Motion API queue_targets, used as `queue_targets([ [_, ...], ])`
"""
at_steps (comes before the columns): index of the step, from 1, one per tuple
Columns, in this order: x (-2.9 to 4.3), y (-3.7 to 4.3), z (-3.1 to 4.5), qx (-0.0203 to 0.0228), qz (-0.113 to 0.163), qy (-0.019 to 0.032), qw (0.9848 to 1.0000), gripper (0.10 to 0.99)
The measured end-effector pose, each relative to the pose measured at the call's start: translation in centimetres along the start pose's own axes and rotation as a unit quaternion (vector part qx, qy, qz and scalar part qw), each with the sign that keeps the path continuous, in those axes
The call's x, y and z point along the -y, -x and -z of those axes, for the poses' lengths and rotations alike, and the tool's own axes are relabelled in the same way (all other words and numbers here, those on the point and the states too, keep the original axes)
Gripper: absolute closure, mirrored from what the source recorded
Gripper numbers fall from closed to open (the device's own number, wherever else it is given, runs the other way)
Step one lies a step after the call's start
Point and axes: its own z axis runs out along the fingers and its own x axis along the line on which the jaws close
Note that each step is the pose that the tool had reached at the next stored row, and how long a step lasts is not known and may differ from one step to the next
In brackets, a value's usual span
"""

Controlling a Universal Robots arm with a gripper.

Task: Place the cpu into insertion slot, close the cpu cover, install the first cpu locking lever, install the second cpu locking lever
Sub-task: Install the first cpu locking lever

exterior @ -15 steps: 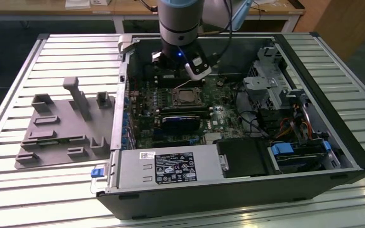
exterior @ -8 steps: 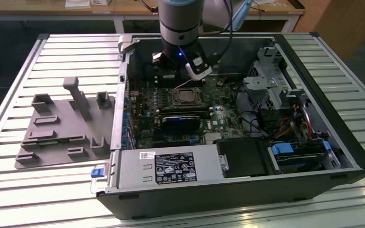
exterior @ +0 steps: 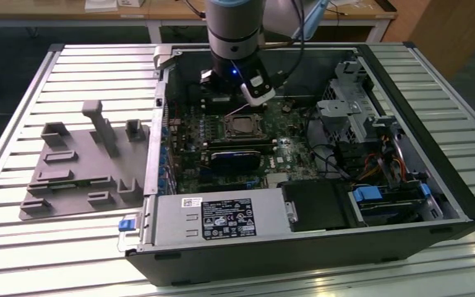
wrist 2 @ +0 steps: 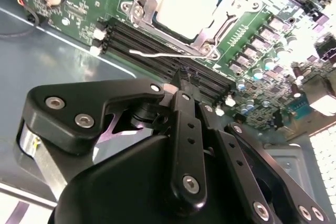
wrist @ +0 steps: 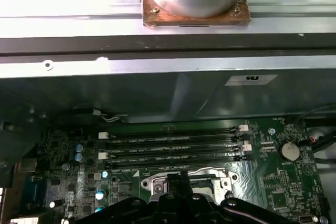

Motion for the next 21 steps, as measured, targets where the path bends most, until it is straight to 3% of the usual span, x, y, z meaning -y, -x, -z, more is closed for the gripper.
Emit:
queue_targets([
  [9, -0.19, 0.71, -0.59, 0.0067, -0.019, -0.0026, 0.9998, 0.984],
  [21, -0.81, 1.32, -2.14, 0.0111, -0.031, -0.0064, 0.9994, 0.984],
])
